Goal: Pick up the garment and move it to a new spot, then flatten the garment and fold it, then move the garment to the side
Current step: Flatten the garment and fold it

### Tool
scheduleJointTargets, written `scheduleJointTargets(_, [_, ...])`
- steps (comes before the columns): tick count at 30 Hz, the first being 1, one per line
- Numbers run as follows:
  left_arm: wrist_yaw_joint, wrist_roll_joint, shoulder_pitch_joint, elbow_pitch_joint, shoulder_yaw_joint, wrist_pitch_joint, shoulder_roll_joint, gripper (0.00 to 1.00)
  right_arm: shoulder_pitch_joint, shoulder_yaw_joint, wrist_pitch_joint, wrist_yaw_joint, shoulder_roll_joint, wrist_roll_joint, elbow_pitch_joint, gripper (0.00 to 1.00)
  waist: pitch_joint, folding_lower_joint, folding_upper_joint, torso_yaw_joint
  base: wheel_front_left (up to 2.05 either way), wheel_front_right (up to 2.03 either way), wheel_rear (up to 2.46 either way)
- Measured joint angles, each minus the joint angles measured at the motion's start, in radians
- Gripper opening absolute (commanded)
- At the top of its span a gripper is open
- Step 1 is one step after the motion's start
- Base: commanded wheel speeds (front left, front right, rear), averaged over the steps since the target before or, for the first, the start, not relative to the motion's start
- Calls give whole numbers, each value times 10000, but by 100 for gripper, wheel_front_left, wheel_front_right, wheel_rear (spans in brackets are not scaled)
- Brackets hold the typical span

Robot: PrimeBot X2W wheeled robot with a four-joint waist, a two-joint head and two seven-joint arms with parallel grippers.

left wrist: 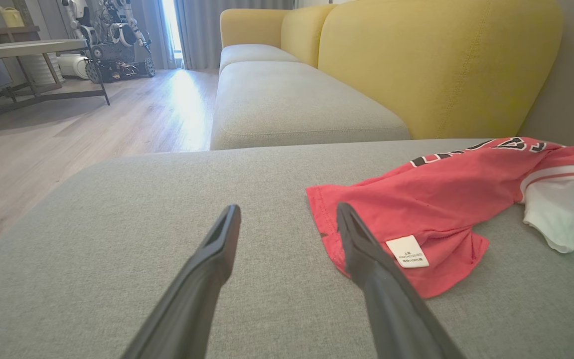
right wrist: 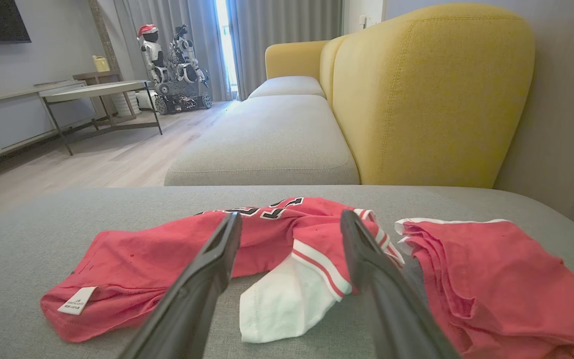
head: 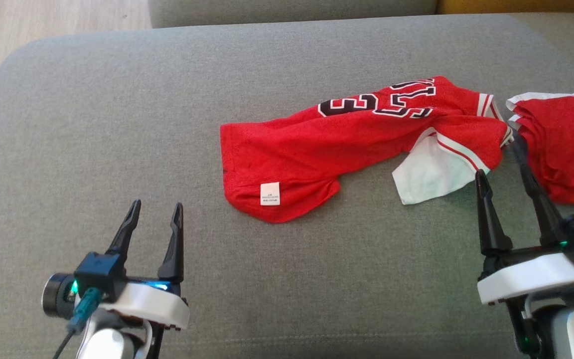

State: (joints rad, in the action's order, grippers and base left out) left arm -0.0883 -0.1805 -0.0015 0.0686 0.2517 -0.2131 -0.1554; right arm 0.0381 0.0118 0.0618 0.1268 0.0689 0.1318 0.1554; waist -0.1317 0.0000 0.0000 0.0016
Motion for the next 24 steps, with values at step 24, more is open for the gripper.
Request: scheduleJointTargets(24, [1620,-1484,-3837,3990,1089,2008,727,100,-746,-428,67,0,-67,35,-46,100,-1540,0,0,-223,0,0,0])
